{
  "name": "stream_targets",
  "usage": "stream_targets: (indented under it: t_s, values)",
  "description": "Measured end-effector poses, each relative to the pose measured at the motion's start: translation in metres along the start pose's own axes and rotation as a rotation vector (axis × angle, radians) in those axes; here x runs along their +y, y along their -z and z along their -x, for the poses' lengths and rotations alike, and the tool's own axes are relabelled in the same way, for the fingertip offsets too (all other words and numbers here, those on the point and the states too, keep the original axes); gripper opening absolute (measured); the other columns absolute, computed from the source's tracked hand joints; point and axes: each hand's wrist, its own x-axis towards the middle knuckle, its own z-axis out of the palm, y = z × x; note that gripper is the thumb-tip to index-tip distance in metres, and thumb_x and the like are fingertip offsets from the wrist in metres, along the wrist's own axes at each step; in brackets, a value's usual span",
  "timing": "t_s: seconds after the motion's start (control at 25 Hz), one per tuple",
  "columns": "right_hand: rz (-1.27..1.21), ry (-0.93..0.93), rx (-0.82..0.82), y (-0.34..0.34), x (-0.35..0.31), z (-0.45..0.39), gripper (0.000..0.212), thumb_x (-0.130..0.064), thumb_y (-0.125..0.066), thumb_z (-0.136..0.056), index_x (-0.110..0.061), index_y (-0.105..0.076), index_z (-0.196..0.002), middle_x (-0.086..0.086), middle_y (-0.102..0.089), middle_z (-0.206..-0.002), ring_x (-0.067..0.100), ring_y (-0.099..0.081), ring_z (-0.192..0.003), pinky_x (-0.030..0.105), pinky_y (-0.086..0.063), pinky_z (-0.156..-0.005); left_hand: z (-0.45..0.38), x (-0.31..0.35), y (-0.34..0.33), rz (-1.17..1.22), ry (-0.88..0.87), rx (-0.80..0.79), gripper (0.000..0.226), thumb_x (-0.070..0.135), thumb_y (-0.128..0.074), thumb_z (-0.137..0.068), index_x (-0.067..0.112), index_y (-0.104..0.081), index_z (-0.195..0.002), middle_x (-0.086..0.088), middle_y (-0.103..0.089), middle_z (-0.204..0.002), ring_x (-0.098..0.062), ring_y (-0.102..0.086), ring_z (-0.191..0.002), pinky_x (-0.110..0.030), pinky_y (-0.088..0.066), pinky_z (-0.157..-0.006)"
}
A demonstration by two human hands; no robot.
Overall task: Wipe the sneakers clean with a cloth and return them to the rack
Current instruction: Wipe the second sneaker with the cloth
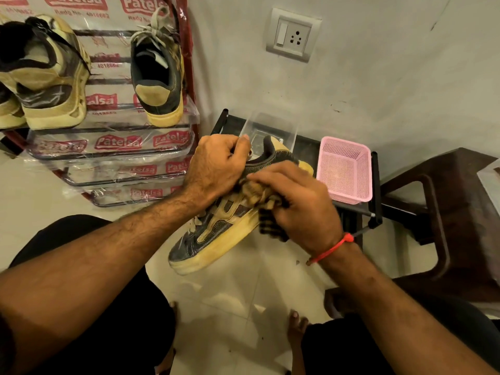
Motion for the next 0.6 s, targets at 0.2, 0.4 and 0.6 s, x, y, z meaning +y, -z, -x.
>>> stream_targets:
  t_s: [0.2,0.4,0.6]
  values:
    - [0.054,-0.226,0.214,0.018,0.037,-0.006,0.031,0.006,-0.069,-0.080,-0.004,-0.074,-0.110,0.011,-0.069,-0.102,0.024,-0.065,-0.093,0.029,-0.054,-0.085,0.000,-0.005,-0.002,-0.020,0.060,0.008,0.052,0.036,-0.047,-0.104,0.016,-0.055,-0.056,-0.008,-0.057,-0.051,-0.018,-0.054,-0.045,-0.028,-0.039,-0.041]
    - [-0.016,-0.075,0.082,-0.002,0.007,-0.003,0.027,-0.004,-0.068,-0.087,-0.003,-0.072,-0.113,0.011,-0.068,-0.108,0.021,-0.065,-0.100,0.024,-0.054,-0.090,-0.002,-0.005,-0.003,0.024,0.059,-0.083,0.055,0.033,-0.050,-0.106,0.017,-0.051,-0.053,0.008,-0.041,-0.046,-0.008,-0.038,-0.041,-0.020,-0.031,-0.044]
    - [0.024,-0.258,0.235,0.013,0.035,-0.008,0.028,0.005,-0.070,-0.081,-0.004,-0.073,-0.108,0.008,-0.068,-0.098,0.014,-0.061,-0.090,0.015,-0.047,-0.082,0.001,-0.004,-0.014,0.016,0.074,-0.160,0.058,0.033,-0.054,-0.105,0.015,-0.048,-0.050,0.009,-0.038,-0.044,-0.009,-0.038,-0.040,-0.020,-0.028,-0.044]
